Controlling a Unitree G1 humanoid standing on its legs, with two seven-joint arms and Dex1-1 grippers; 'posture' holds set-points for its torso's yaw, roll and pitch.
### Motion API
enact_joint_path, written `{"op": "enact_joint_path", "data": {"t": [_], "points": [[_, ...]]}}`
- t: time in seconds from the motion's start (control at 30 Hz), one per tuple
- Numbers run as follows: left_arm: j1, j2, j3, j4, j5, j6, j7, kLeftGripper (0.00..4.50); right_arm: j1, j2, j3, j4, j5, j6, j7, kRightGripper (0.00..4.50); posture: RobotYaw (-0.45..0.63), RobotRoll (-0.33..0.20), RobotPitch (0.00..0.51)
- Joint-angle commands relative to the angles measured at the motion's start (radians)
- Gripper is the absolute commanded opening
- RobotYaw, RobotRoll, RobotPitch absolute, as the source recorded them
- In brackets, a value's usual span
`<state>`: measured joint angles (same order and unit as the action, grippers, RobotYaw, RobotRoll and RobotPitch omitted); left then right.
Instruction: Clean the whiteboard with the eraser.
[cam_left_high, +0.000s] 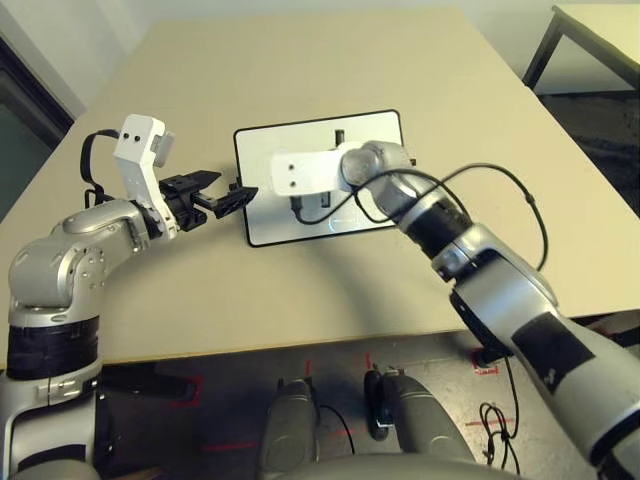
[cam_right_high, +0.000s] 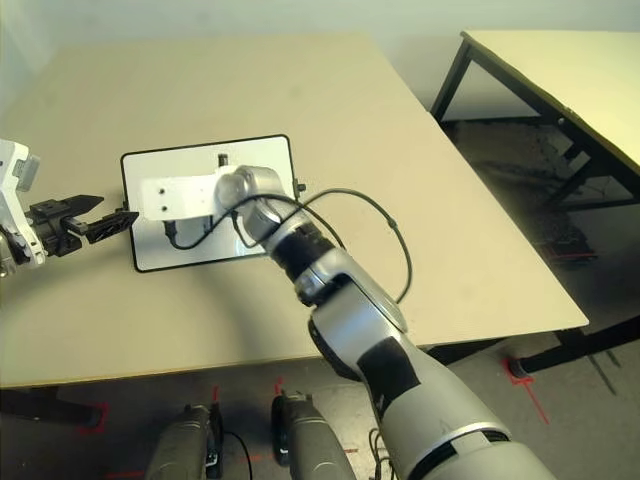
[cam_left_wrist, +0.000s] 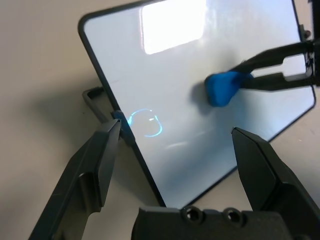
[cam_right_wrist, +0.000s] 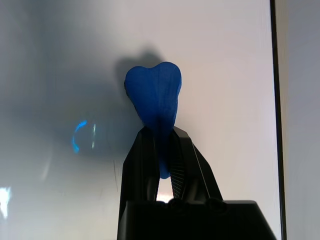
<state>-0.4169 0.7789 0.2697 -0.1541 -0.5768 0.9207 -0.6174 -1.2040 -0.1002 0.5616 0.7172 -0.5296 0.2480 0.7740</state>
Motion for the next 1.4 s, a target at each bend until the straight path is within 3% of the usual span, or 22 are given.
{"op": "enact_joint_path", "data": {"t": [0.03,0.33,0.53,0.67,0.8,0.93,1.1,1.2,1.4], "points": [[-0.017,0.000,-0.024,0.018,0.013,-0.014,-0.012,4.50,-0.035,-0.004,-0.017,0.109,-0.008,0.034,-0.036,0.26,0.05,0.000,0.152],[-0.022,-0.002,-0.031,0.028,0.017,-0.025,-0.019,4.50,-0.083,0.036,-0.019,0.178,0.012,0.012,-0.068,0.26,0.06,0.000,0.141],[-0.017,0.001,-0.027,0.023,0.014,-0.023,-0.018,4.50,0.159,-0.051,0.076,-0.223,-0.032,0.138,0.125,0.26,0.06,0.000,0.141],[-0.021,0.003,-0.029,0.030,0.017,-0.025,-0.021,4.50,0.198,-0.072,0.082,-0.303,-0.050,0.183,0.154,0.26,0.06,0.000,0.140],[-0.031,0.000,-0.033,0.039,0.022,-0.032,-0.021,4.50,0.092,-0.021,0.001,-0.190,-0.003,0.185,0.074,0.26,0.06,0.000,0.138],[-0.057,-0.024,-0.016,0.055,0.045,-0.088,0.002,4.50,-0.086,0.006,-0.158,-0.110,0.102,0.257,0.024,0.26,0.06,0.000,0.139],[-0.093,-0.092,0.038,0.104,0.097,-0.276,0.078,4.50,-0.229,-0.057,-0.366,-0.094,0.225,0.425,-0.038,0.26,0.07,0.000,0.135],[-0.110,-0.139,0.087,0.140,0.113,-0.395,0.127,4.50,-0.248,-0.135,-0.431,-0.078,0.248,0.467,-0.095,0.26,0.07,0.000,0.126],[-0.113,-0.201,0.158,0.313,0.175,-0.649,0.201,4.50,-0.119,-0.324,-0.568,0.018,0.294,0.591,-0.245,0.26,0.04,0.000,0.117]]}}
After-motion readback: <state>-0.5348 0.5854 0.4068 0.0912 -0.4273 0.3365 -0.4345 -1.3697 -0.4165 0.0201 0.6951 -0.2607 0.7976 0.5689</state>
